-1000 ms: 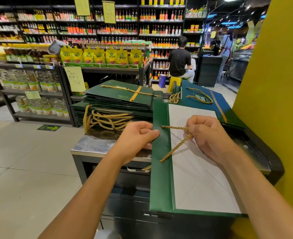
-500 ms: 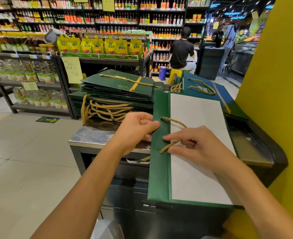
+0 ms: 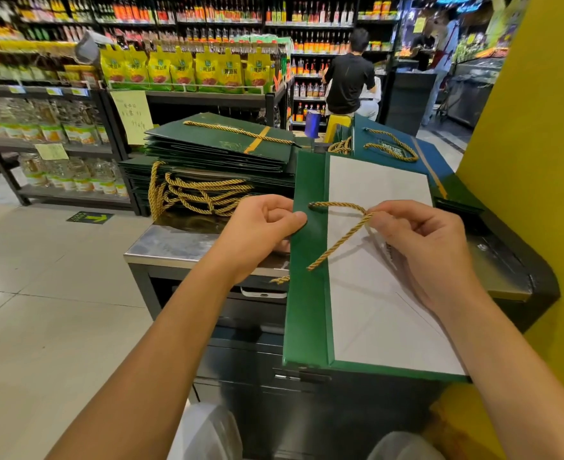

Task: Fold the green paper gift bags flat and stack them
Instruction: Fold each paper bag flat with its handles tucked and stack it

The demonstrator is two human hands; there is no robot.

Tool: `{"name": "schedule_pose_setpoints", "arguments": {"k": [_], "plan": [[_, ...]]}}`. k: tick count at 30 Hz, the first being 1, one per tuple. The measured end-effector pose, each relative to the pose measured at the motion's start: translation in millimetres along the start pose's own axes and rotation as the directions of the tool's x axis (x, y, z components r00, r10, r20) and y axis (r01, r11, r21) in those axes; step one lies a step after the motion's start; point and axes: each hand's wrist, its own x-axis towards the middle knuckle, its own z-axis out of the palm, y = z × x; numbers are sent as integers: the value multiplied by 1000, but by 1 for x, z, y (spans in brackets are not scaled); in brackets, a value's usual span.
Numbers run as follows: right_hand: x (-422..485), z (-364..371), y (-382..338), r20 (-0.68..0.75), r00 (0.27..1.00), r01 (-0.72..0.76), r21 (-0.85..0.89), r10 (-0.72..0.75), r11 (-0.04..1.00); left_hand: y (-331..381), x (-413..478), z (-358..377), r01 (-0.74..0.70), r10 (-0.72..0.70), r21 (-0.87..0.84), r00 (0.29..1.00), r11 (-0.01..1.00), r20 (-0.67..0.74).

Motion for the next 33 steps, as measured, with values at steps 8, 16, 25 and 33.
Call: {"name": "schedule_pose_setpoints", "arguments": {"k": [8, 16, 25, 33], "plan": [[-9, 2, -4, 75, 990, 138, -265, -122, 954, 2, 0, 1, 2, -1, 18, 1000, 1000, -31], [-12, -43, -2, -185, 976, -43, -678, -115, 734, 4, -3, 4, 3, -3, -1, 998, 1000, -66], [-6, -70, 7, -220, 975, -174, -651, 36, 739, 6, -6, 12, -4, 40, 142, 966, 990, -254], [0, -71, 3, -239, 964, -214, -454, 113, 865, 10, -24, 4, 9, 17, 281, 996, 960, -90]]}}
